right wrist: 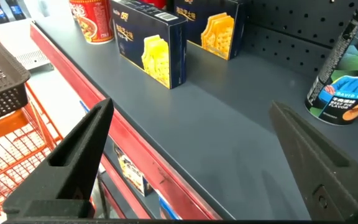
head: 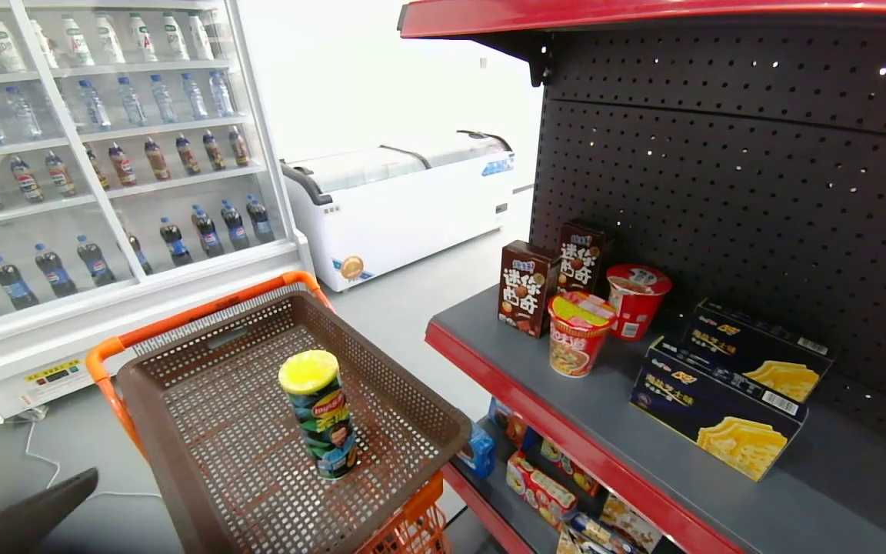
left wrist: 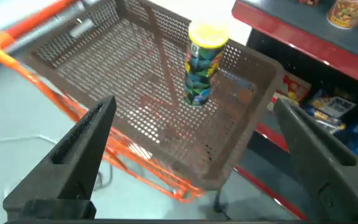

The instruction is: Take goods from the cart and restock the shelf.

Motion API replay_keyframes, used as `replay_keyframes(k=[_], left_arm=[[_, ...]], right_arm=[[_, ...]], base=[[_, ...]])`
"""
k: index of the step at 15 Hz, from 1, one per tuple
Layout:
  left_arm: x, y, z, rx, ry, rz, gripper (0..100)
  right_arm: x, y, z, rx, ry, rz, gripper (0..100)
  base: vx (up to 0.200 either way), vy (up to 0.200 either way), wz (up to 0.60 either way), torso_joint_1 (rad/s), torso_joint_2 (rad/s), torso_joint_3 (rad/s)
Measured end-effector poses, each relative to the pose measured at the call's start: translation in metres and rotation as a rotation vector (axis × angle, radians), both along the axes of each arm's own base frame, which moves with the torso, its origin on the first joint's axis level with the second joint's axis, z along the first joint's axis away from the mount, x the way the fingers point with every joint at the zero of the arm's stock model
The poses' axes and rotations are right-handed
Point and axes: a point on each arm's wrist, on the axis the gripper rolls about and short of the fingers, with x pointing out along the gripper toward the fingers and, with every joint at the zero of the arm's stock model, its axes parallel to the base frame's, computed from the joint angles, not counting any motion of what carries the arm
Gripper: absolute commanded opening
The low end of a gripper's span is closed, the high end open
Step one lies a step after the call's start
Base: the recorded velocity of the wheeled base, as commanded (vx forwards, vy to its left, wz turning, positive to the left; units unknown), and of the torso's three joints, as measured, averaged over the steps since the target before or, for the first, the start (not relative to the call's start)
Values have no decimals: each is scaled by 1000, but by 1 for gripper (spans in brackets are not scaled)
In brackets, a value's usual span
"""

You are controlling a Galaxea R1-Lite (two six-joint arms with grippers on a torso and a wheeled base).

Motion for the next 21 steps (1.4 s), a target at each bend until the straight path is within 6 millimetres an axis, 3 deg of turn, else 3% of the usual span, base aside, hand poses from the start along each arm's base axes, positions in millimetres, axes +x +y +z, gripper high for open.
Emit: replay_keyframes(k=[3,10,14,17,21], left_arm=[[51,-1,-12,18,75,-120,100],[139,-2,-95,93,164,-278,100],[177,-9,-128,86,145,-329,100],[194,-16,-153,95,195,-341,100],[223,-21,-167,135,196,-296,100]], right_arm=[[0,0,0,0,0,-1,100],[0,0,0,0,0,0,100],[0,0,0,0,0,-1,100],[0,0,0,0,0,0,100],[0,0,0,0,0,0,100]], base=[[0,0,0,0,0,0],[0,0,0,0,0,0],[0,0,0,0,0,0],[0,0,0,0,0,0],[0,0,0,0,0,0]])
